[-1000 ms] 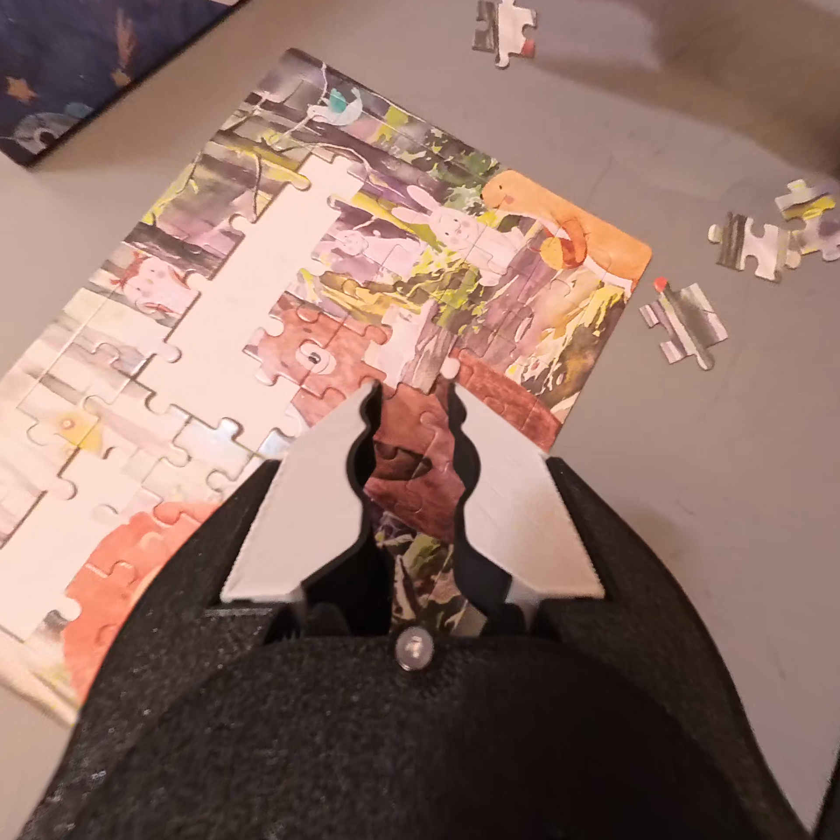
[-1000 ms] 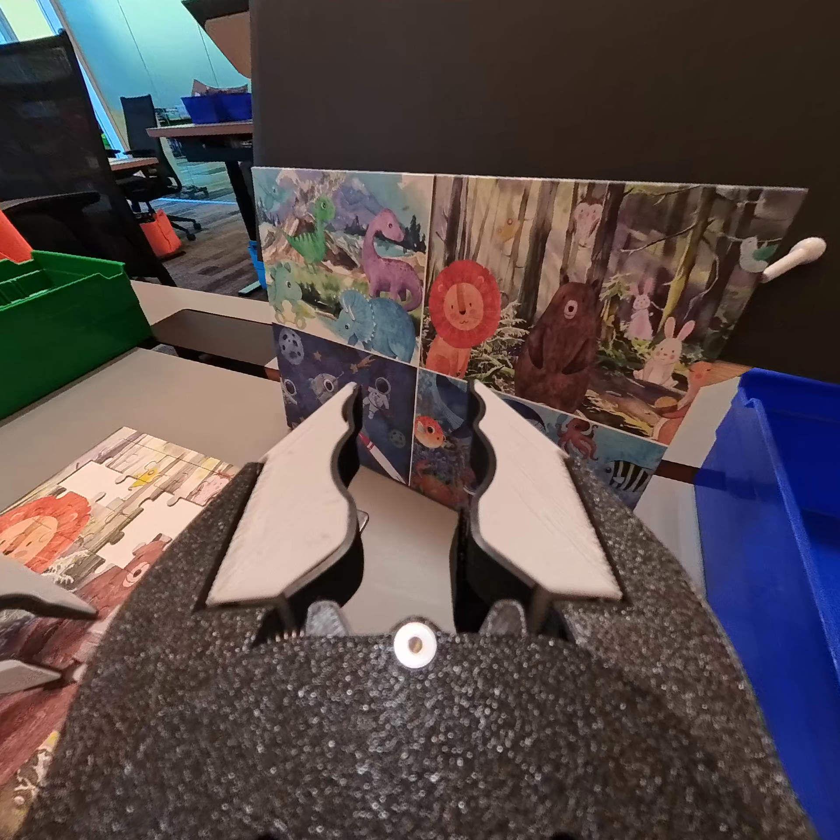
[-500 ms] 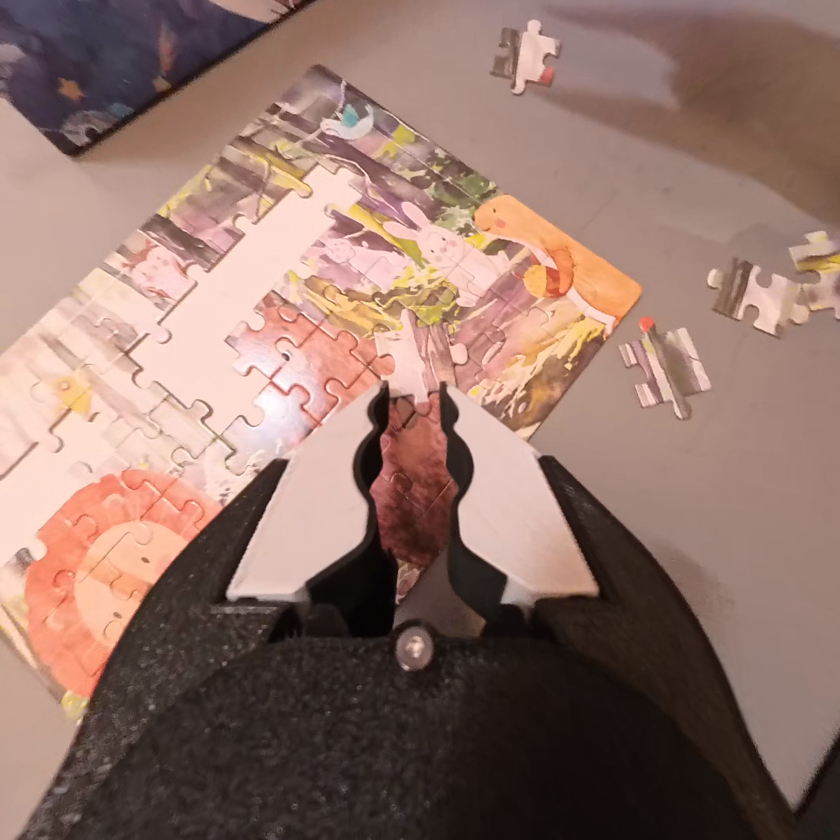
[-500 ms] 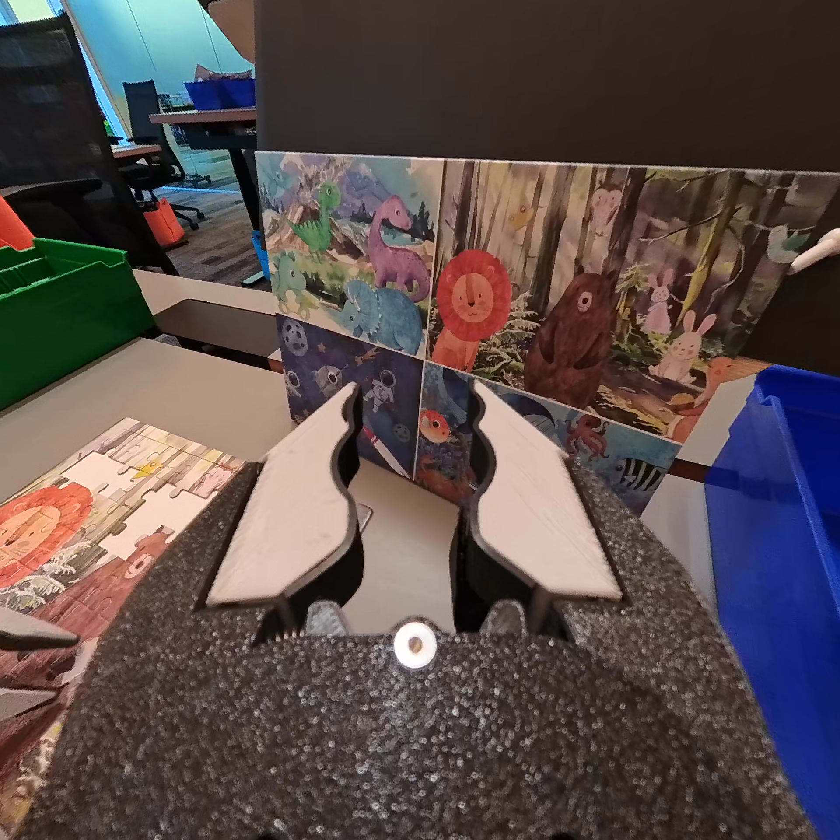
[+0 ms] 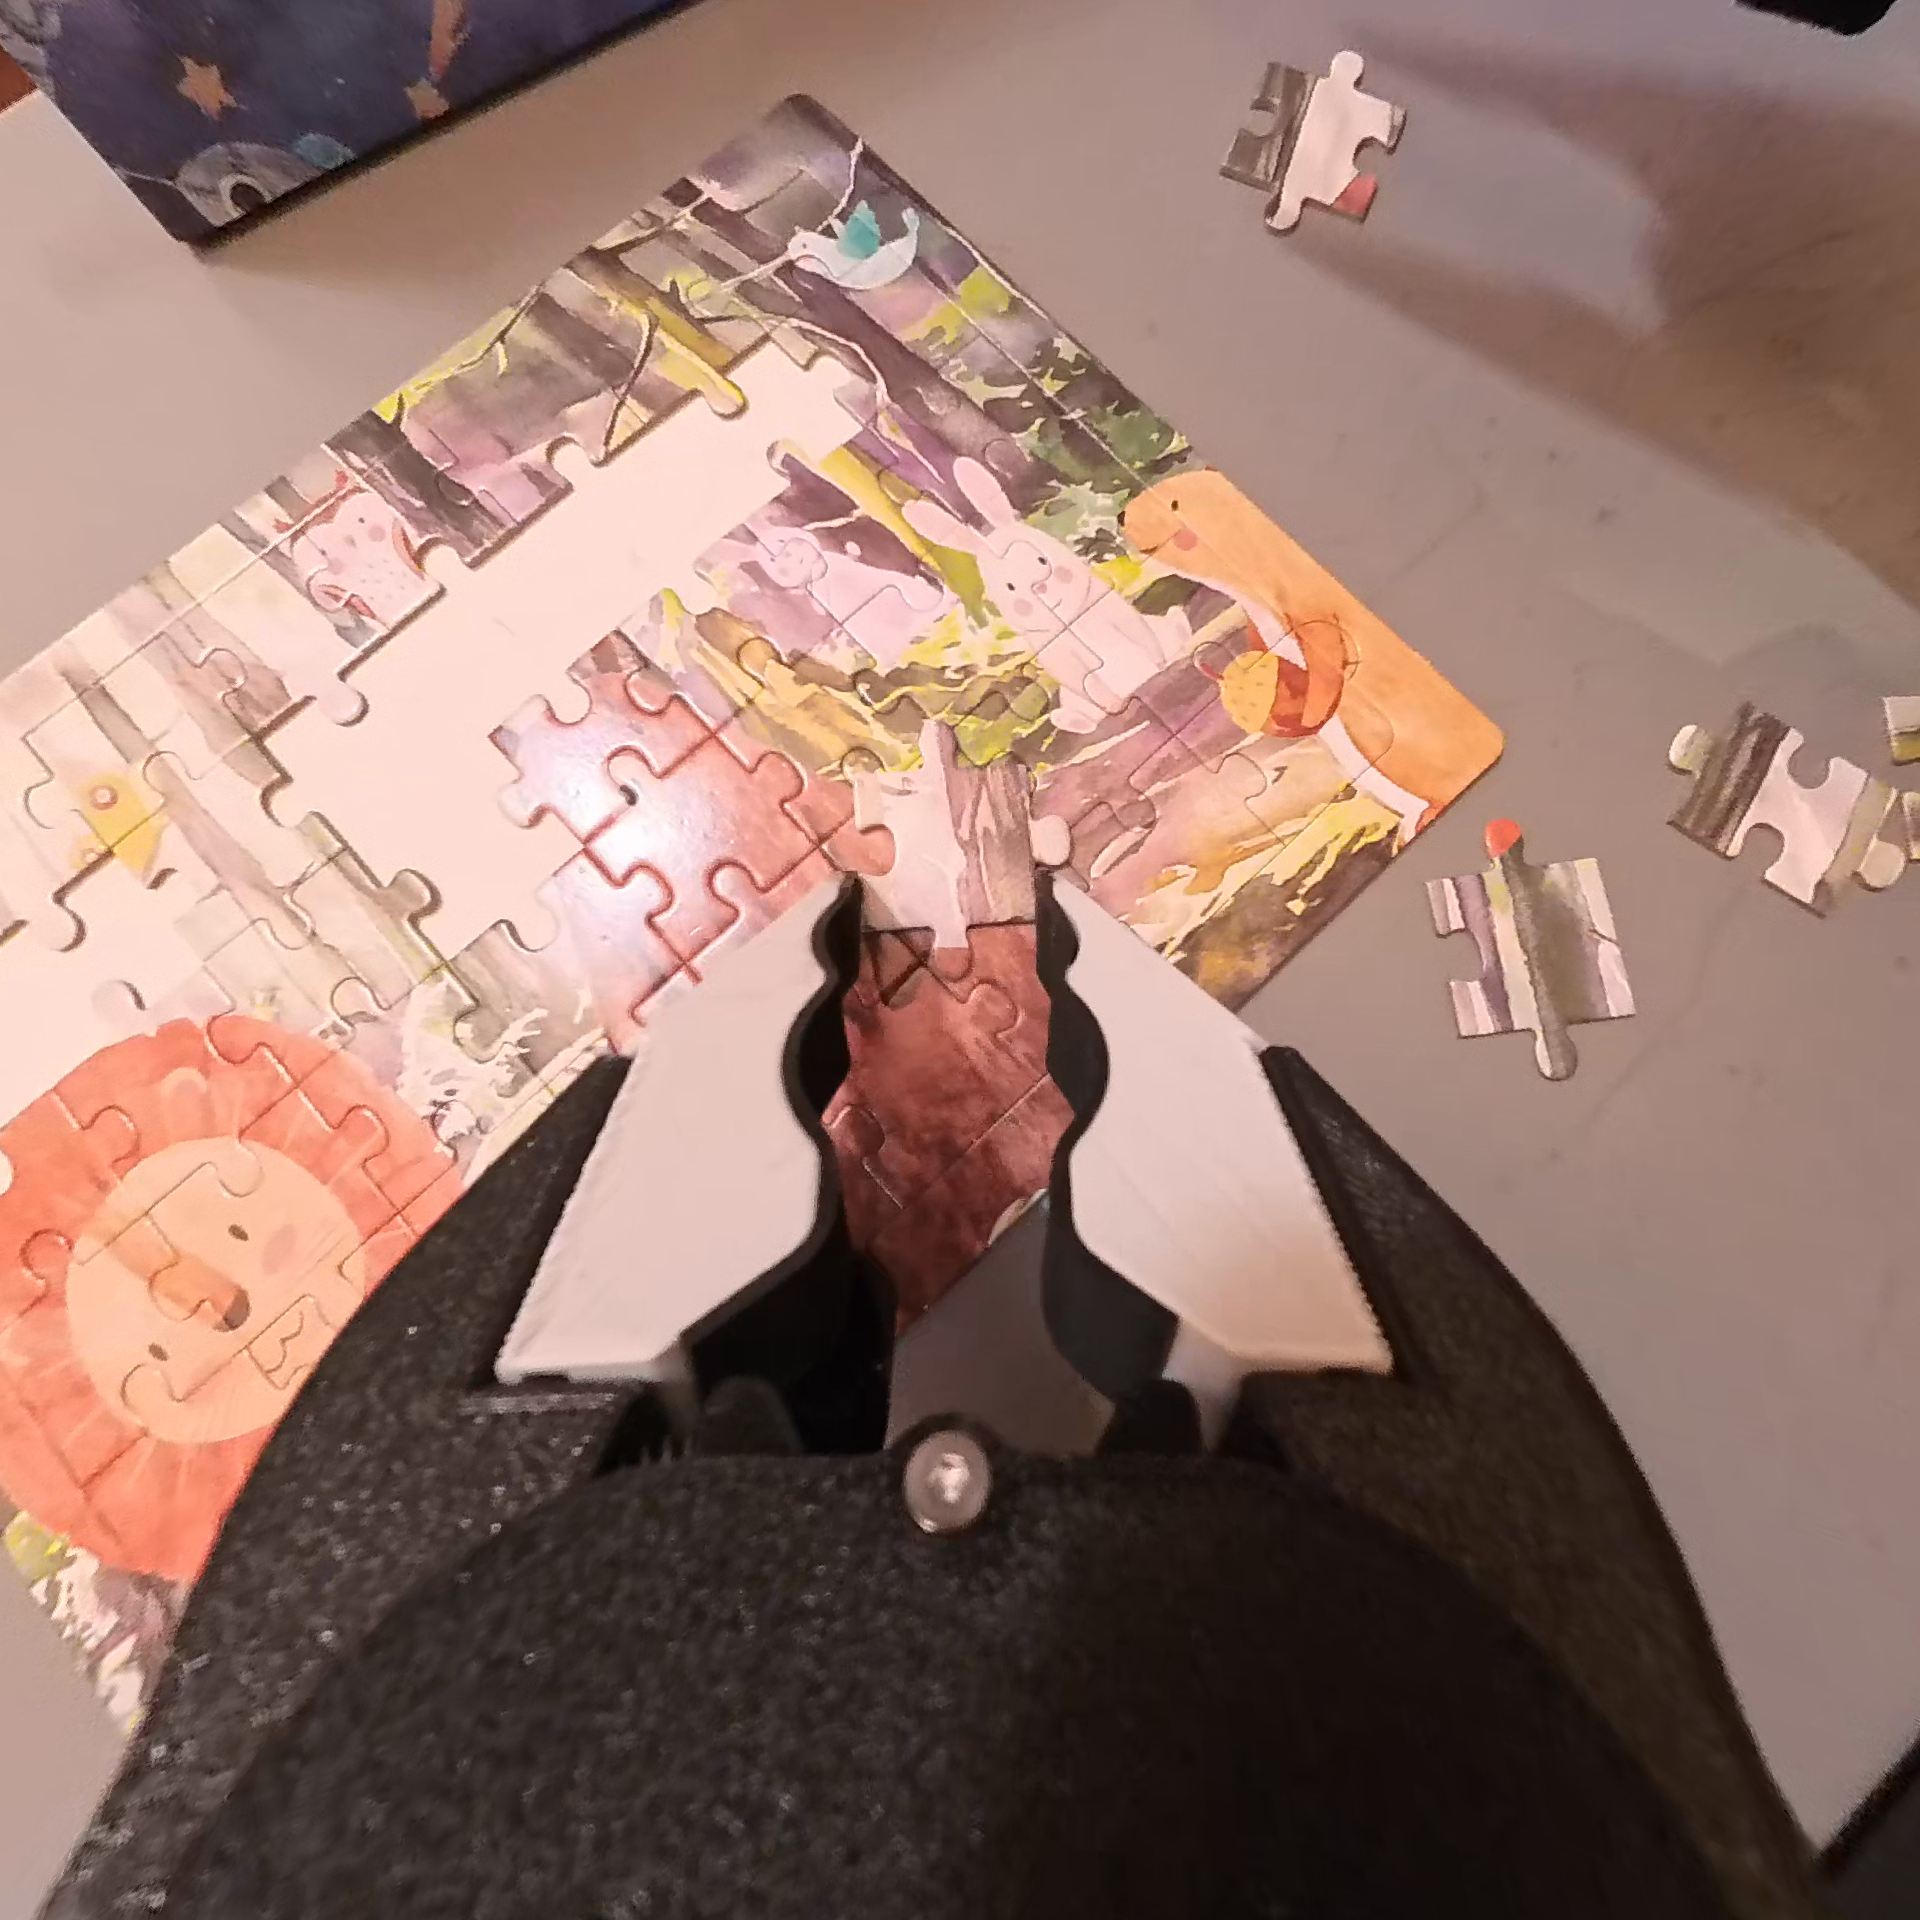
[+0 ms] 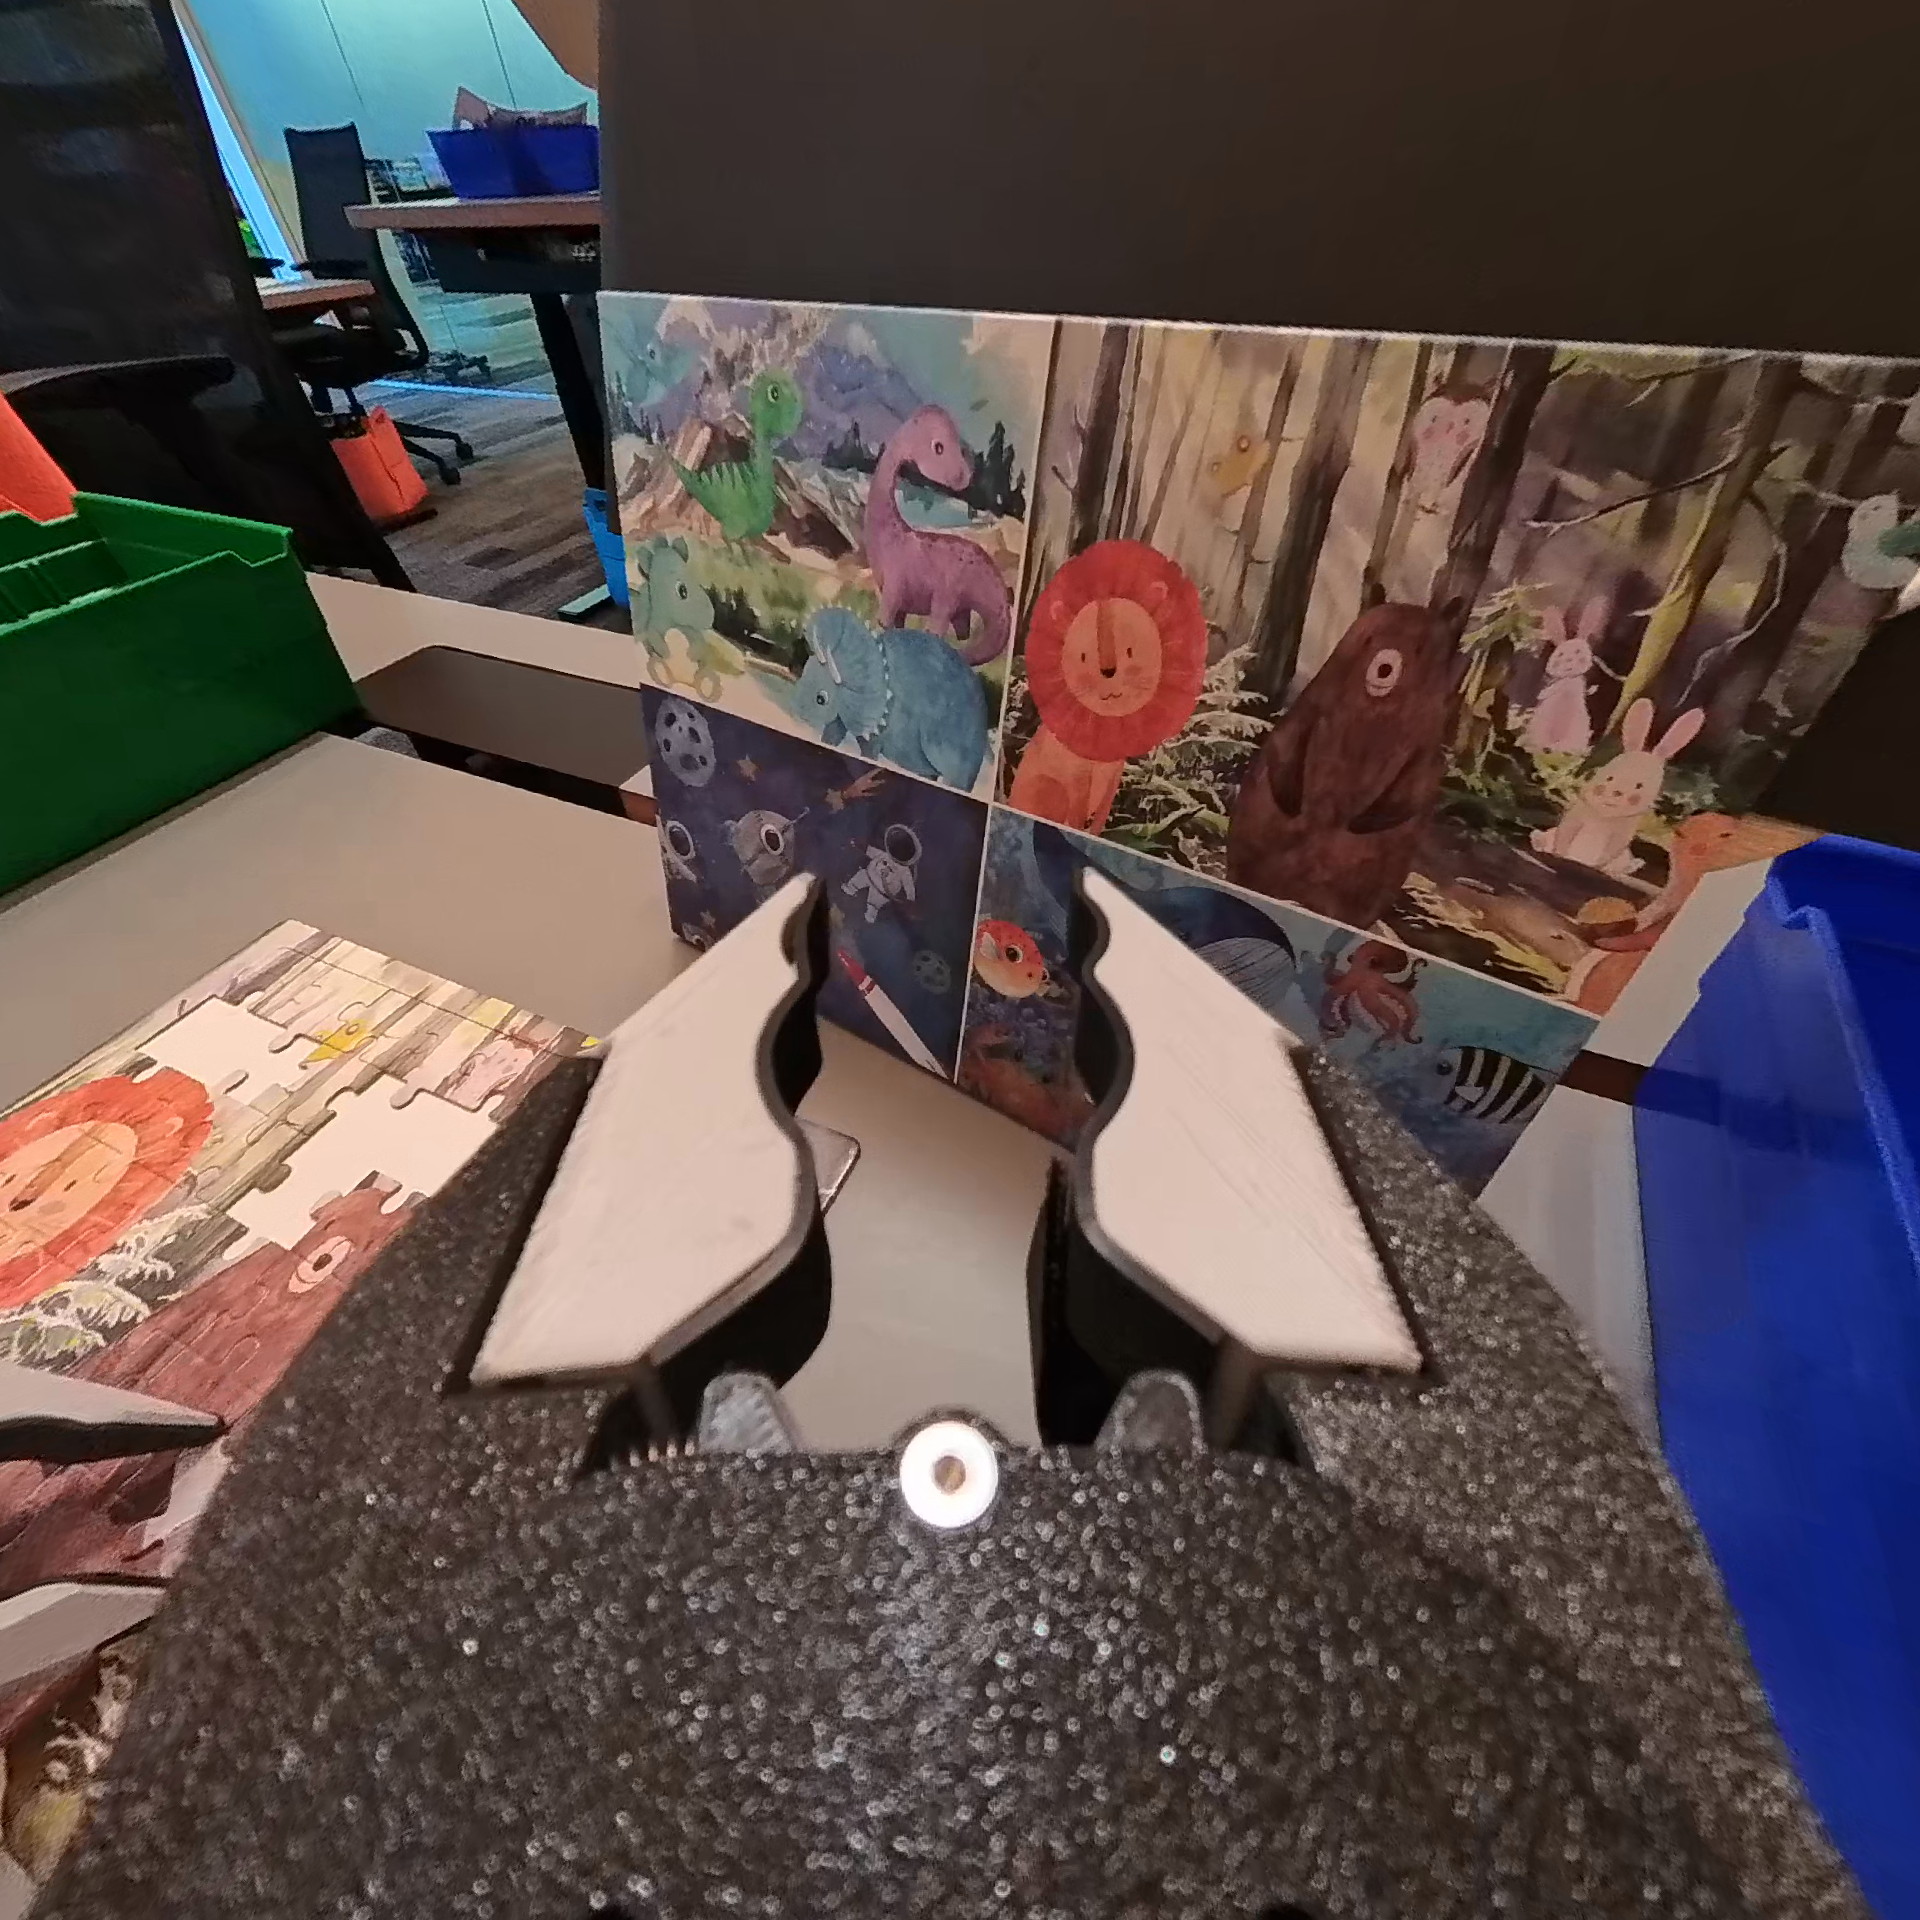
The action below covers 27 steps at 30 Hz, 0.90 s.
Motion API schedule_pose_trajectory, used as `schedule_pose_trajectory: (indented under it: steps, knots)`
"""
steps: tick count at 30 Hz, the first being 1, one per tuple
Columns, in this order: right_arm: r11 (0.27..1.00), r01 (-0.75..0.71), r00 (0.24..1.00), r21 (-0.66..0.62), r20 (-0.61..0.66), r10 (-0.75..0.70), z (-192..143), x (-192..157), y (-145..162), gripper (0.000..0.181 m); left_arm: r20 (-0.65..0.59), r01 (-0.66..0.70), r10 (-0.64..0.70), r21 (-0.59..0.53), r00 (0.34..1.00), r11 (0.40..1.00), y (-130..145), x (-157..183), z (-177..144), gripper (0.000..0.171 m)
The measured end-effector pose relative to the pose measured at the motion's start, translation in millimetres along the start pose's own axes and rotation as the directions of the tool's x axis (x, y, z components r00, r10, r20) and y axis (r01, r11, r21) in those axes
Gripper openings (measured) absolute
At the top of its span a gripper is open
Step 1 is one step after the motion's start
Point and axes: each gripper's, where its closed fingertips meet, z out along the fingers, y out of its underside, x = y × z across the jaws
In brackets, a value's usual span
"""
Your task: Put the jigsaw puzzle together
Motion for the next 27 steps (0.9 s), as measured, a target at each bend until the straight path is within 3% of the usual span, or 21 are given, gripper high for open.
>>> schedule_pose_trajectory:
  steps: [8, 13, 16, 27]
  knots:
    - [1.000, 0.004, 1.000, -0.003, 0.000, -0.004, 0.1, 0.1, 0.4, 0.046, 0.116, 0.015, -0.021, 0.050, 0.993, 0.999, -17.1, -27.8, -7.0, 0.033]
    - [1.000, 0.002, 1.000, -0.004, 0.006, -0.002, 0.0, -1.7, -0.1, 0.046, 0.210, 0.123, -0.144, 0.110, 0.967, 0.986, -42.1, -71.3, -0.2, 0.033]
    - [1.000, 0.005, 1.000, -0.003, 0.008, -0.005, -0.6, -2.4, -0.7, 0.046, 0.241, 0.196, -0.210, 0.082, 0.947, 0.977, -43.8, -88.6, 14.3, 0.033]
    - [1.000, -0.031, 0.999, 0.000, 0.037, 0.031, 0.3, -6.6, -1.7, 0.046, 0.264, 0.350, -0.356, 0.069, 0.897, 0.934, -35.5, -94.4, 27.4, 0.034]
